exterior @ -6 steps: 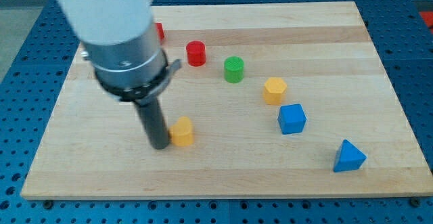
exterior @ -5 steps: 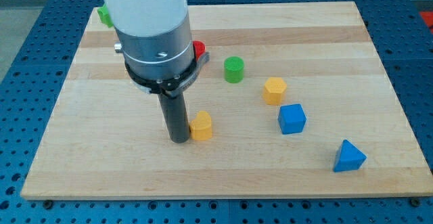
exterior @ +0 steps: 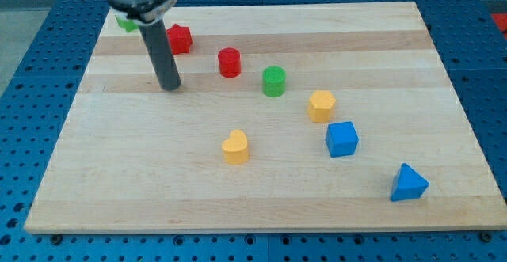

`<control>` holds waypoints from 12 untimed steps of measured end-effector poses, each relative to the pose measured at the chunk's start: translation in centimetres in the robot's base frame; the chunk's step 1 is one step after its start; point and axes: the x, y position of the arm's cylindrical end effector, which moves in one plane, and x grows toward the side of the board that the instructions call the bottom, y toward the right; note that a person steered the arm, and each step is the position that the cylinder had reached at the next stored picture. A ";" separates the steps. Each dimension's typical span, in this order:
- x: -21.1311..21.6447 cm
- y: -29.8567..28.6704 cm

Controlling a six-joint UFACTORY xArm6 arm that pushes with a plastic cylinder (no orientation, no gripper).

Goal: Push the red star a bit left

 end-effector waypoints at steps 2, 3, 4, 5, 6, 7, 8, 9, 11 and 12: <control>-4.6 1.6; -7.1 1.6; -8.2 1.6; -8.2 3.3; -9.0 5.8; -10.6 6.2; -10.6 4.1; -9.6 2.2; -9.5 0.2; -9.5 0.2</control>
